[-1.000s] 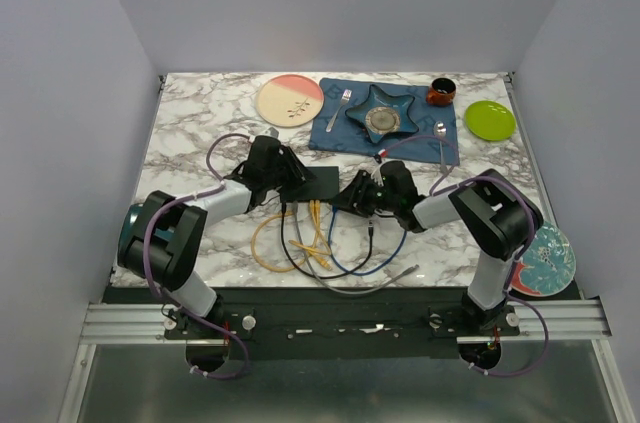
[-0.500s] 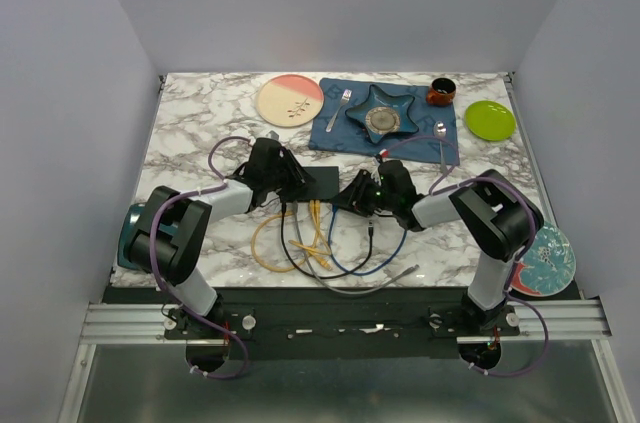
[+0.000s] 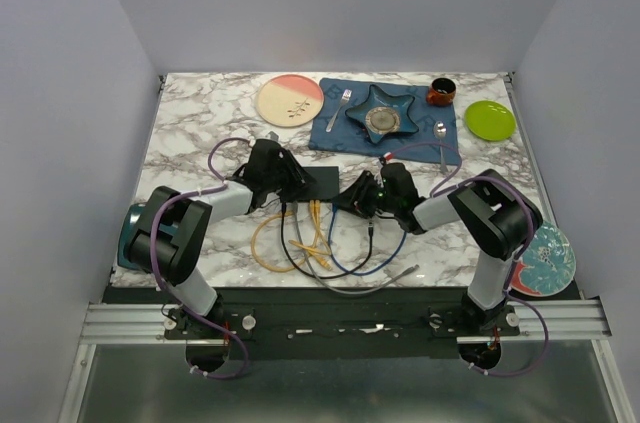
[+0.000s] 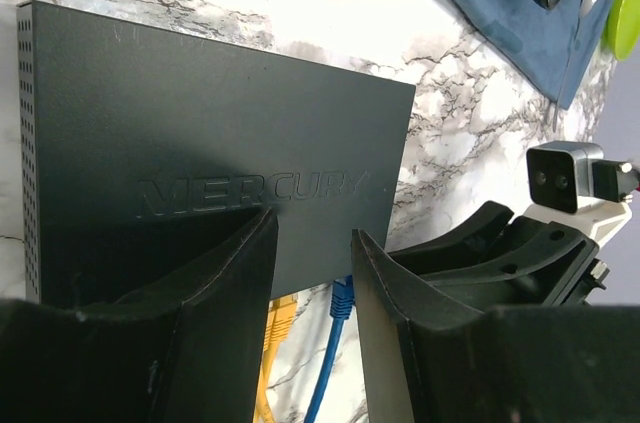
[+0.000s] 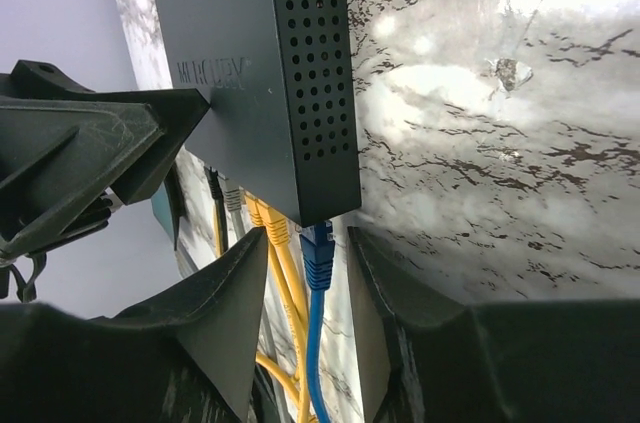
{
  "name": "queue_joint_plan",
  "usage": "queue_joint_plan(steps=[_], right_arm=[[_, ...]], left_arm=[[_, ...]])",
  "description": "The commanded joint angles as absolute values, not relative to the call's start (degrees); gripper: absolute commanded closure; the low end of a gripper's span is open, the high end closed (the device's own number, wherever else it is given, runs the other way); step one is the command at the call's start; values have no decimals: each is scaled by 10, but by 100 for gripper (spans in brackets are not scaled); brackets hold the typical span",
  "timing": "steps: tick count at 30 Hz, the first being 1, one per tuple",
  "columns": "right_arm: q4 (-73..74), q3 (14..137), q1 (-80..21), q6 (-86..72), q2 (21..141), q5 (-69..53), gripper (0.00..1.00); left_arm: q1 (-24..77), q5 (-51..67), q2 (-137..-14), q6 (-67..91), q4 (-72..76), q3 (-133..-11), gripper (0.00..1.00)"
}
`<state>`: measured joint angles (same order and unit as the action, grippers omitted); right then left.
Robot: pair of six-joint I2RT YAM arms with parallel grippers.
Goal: Pull the plug from the switch port
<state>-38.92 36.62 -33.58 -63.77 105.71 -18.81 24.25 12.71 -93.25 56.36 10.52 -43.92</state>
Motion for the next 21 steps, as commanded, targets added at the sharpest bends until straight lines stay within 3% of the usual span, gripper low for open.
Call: queue_joint_plan(steps=[1,6,8,13,17,21], right_arm=[[-350,353,-338,-644,1067,-162,56],[-345,364,-338,-651,1079,-152,60],[-347,366,-338,-652,1083,-153,66],[-353,374,-338,-663,1098,-157,66],[-369,374,-338,-678,1103,-159,59],[-372,374,-338,-684,1101,-150,64]], left_arm=[[250,141,-936,572,116,-425,50],[253,140,-936,572,117,-424,50],[254,140,-935,571,117,-424,50],[255,140,-935,572,117,-421,50],[256,139,-933,571,118,-417,50],[258,139,-931,571,118,-414,50]])
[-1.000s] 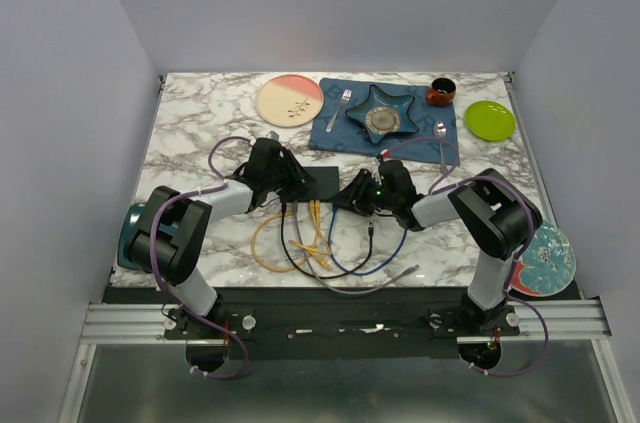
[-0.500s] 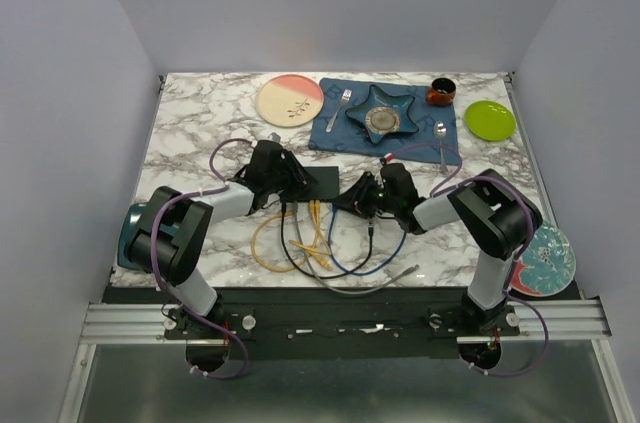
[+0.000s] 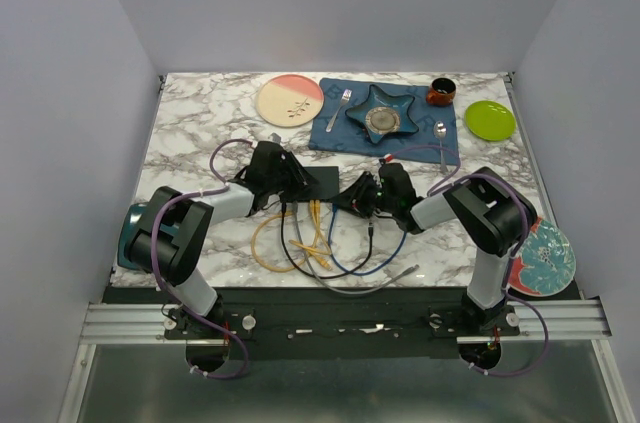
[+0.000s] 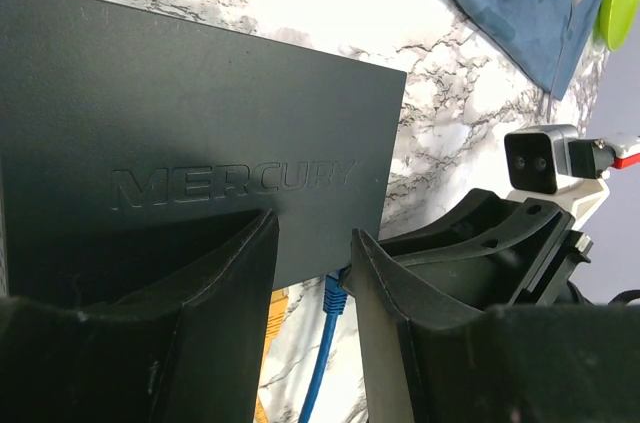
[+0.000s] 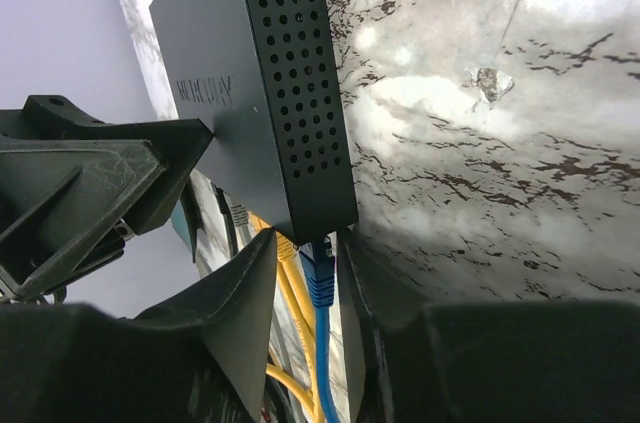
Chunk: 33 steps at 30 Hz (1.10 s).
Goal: Pull the plug from the switch port
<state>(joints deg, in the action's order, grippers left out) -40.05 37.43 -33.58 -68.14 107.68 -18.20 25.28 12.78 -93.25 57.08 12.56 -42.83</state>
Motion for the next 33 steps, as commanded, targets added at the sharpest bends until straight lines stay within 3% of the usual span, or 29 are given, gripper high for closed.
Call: queue_joint_plan(steps=[1,6,11,33], right_arm=[[-371,374,-338,-684,1100,-149,66],[-372,367,-338,-677,1100,-149,87],[-374,359,-338,-669,1102,-151,99],[-326,374,-338,-596,1096,-170,99]], left_arm=[[258,139,-931,571,118,-415,50],[259,141,-923,573,119,-409,50],[268,168,-920,582,141,-409,50],[301,181,-987,604,176,-424,50]])
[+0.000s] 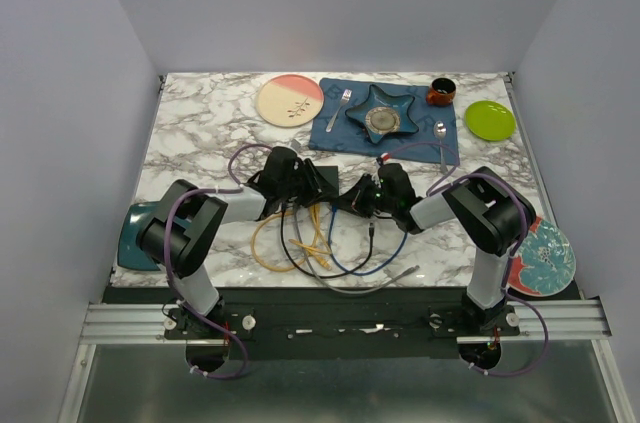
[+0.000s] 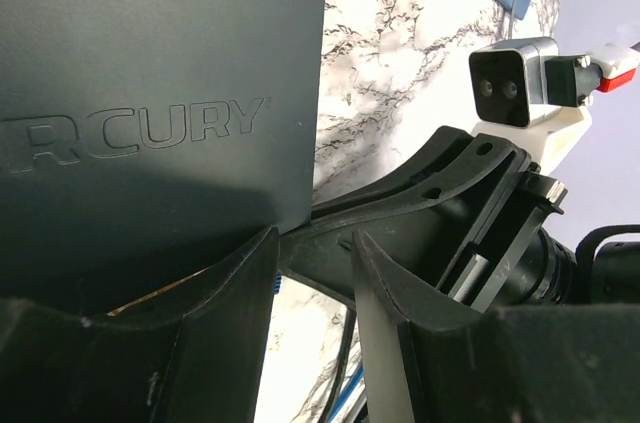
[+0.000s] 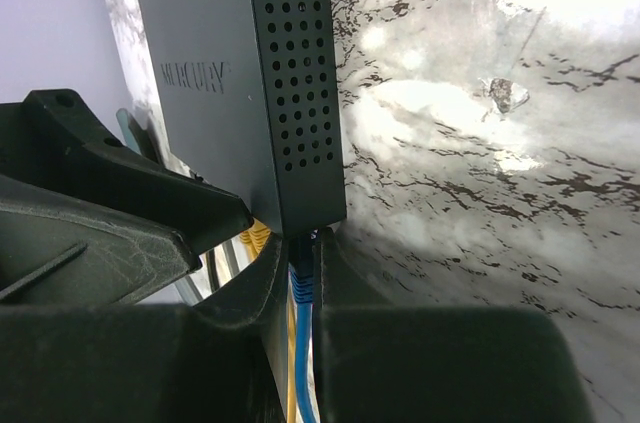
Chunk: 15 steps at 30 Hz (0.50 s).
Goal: Pull the plug from the switch port
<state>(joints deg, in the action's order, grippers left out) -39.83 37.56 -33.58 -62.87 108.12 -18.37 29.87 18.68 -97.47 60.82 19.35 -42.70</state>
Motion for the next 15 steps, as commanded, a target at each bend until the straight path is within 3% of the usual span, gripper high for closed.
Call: queue_joint_plan(steps=[1,15], right_arm=[[-324,376,-338,-595,1096,-170,99],[-301,383,-337,-549,1087,-177,99]], left_arm=[[302,178,-988,604,176,-424,50],[308,167,-951,589,135,-398,50]])
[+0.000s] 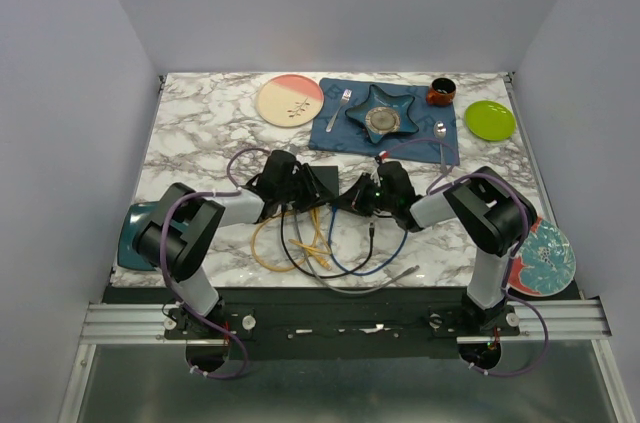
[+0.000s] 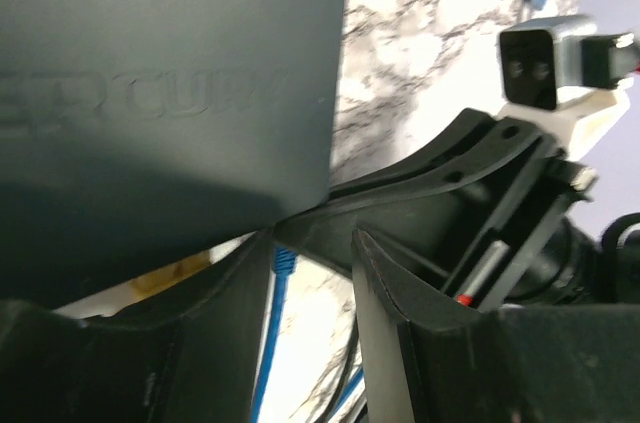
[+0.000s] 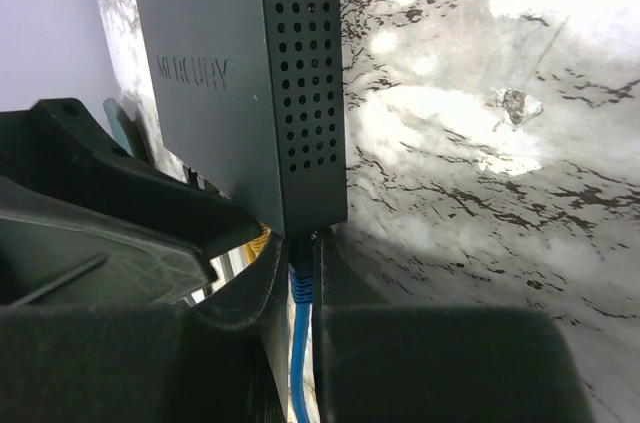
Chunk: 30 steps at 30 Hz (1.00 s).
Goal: Pull the plug from the switch port
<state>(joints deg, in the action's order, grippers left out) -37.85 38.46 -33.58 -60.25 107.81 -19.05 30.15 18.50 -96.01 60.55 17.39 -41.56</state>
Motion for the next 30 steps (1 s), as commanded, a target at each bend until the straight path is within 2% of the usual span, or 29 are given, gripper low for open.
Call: queue_joint_plan(steps=[1,15,30], right_arm=[[-298,382,-337,-543,1085,-181,99],[-264,347,-339,-481,1048,-216,99],[-232,368,-352,-450,1075,-297,99]], left_arm=[[308,165,-954,590,134,-399,50],[308,148,-1006,603,138,-450,50],[308,142,-1018,630,160,-460,50]])
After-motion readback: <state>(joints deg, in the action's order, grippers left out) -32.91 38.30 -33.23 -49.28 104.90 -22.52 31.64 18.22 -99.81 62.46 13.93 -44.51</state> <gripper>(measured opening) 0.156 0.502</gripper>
